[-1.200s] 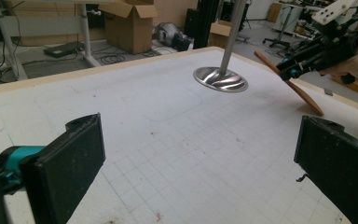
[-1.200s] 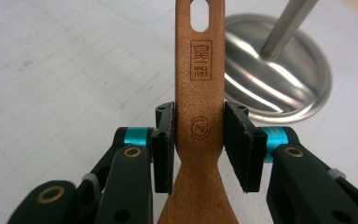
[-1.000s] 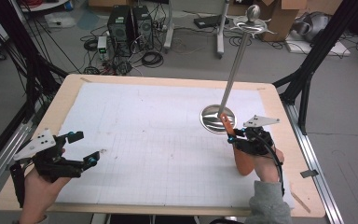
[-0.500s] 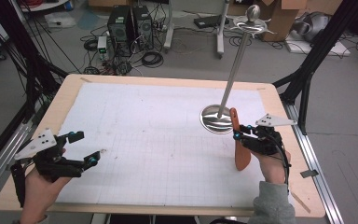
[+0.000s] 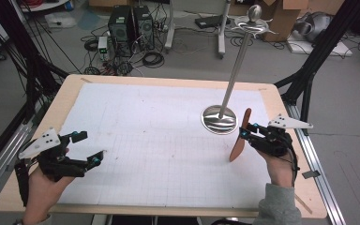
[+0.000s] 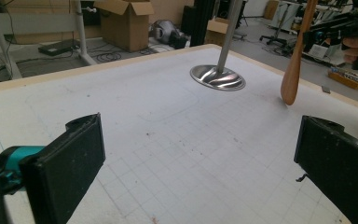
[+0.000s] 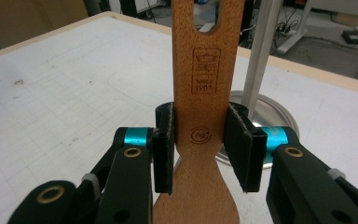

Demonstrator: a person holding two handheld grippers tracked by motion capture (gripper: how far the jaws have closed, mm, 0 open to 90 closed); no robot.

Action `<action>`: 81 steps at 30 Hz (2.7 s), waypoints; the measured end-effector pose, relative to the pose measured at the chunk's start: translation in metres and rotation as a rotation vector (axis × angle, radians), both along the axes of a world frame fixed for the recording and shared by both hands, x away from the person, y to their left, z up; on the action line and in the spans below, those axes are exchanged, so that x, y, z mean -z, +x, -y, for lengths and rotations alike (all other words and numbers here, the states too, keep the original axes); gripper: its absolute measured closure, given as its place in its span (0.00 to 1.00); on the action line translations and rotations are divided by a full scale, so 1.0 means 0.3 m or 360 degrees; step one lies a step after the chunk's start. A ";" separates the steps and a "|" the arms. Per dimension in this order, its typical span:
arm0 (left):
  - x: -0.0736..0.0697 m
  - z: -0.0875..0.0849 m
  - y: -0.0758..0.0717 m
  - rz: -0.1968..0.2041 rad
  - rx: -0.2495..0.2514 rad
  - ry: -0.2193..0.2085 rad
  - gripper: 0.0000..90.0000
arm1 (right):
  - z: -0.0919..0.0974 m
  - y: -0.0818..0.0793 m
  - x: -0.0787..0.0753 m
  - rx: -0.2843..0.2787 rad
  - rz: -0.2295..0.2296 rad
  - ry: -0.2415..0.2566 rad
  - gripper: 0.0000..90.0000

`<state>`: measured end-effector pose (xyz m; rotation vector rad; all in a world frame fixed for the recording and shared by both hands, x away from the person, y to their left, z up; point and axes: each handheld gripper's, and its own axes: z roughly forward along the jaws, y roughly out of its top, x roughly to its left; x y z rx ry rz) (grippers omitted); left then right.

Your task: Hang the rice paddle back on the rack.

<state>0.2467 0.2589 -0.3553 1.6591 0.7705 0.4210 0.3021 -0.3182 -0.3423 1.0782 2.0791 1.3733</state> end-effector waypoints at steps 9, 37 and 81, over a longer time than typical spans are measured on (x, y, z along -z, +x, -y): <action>0.003 0.015 0.010 -0.0013 0.0031 0.0002 0.02 | 0.027 -0.021 -0.016 -0.0012 0.0055 0.0088 0.72; 0.018 0.002 0.027 -0.0057 0.0040 -0.0016 0.02 | 0.104 0.035 -0.077 -0.0162 0.0085 0.0168 0.72; 0.009 -0.061 0.005 -0.0047 -0.0043 -0.0039 0.02 | 0.180 0.216 -0.340 -0.0239 0.0174 0.0194 0.72</action>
